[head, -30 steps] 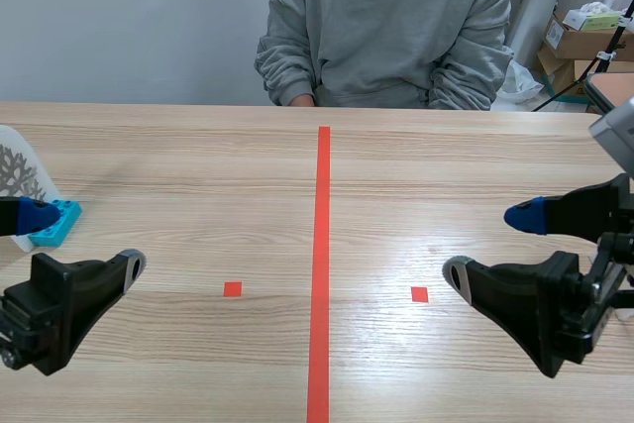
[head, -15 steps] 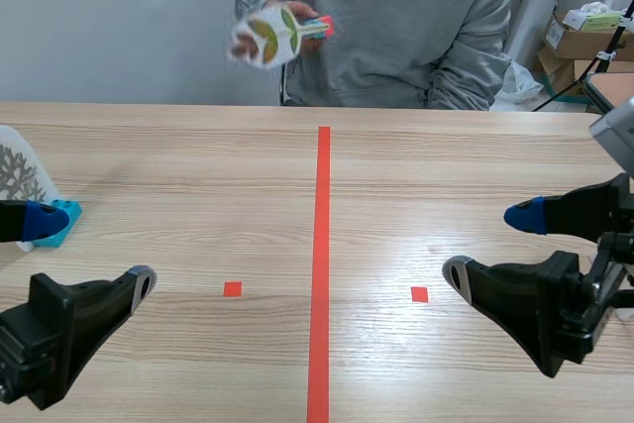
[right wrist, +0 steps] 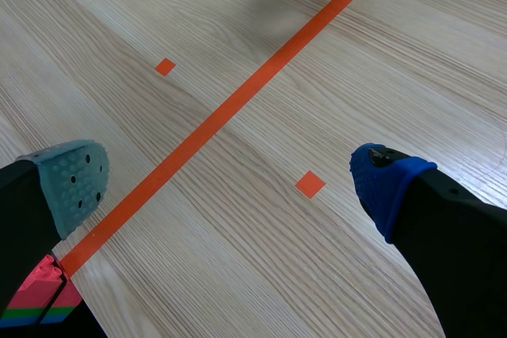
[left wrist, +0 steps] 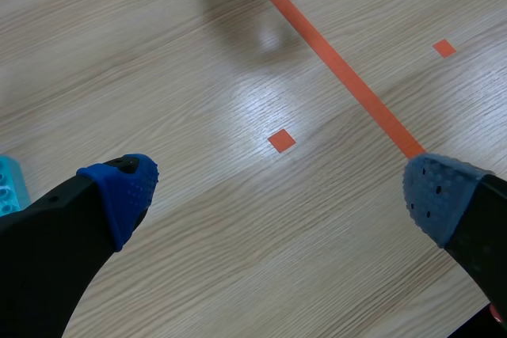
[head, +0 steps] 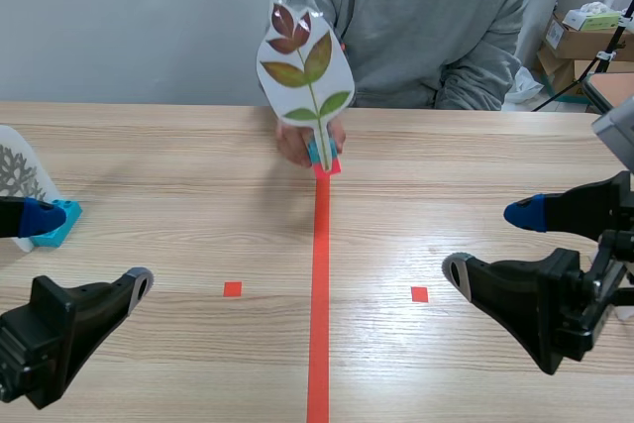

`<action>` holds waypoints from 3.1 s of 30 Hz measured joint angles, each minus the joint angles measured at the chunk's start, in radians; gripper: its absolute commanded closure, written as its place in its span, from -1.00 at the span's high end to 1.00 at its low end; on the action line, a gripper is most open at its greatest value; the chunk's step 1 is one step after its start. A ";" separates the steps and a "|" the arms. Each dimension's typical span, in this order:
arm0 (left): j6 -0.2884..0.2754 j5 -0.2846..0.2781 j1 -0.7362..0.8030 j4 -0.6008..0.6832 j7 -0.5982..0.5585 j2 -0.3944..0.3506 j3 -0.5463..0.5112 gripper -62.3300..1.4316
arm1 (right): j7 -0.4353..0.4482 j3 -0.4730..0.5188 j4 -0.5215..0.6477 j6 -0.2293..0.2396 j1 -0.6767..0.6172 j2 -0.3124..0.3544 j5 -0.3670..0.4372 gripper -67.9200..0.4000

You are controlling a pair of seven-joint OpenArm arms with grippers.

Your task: Do the leaf sorting experiment

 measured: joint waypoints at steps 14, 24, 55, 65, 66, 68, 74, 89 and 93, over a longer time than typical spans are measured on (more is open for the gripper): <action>0.000 0.000 0.000 0.000 0.000 0.000 0.000 1.00 | 0.001 0.000 0.000 0.000 0.000 0.000 0.000 0.87; 0.000 0.000 0.000 0.000 0.000 0.000 0.000 1.00 | 0.001 0.000 0.000 0.000 0.000 0.000 0.000 0.87; 0.000 0.000 0.000 0.000 0.000 0.000 0.000 1.00 | 0.001 0.000 0.000 0.000 0.000 0.000 0.000 0.87; 0.000 0.000 0.000 0.000 0.000 0.000 0.000 1.00 | 0.001 0.000 0.000 0.000 0.000 0.000 0.000 0.87; 0.000 0.000 0.000 0.000 0.000 0.000 0.000 1.00 | 0.001 0.000 0.000 0.000 0.000 0.000 0.000 0.87; 0.000 0.000 0.000 0.000 0.000 0.000 0.000 1.00 | 0.001 0.000 0.000 0.000 0.000 0.000 0.000 0.87; 0.000 0.000 0.000 0.000 0.000 0.000 0.000 1.00 | 0.001 0.000 0.000 0.000 0.000 0.000 0.000 0.87; -0.012 0.017 -0.112 -0.041 0.031 0.000 0.010 1.00 | 0.000 0.000 0.000 0.000 0.000 0.000 0.000 0.87; -0.031 0.020 -0.206 -0.132 0.031 -0.008 0.069 1.00 | 0.000 0.000 0.000 0.000 0.000 0.000 0.000 0.87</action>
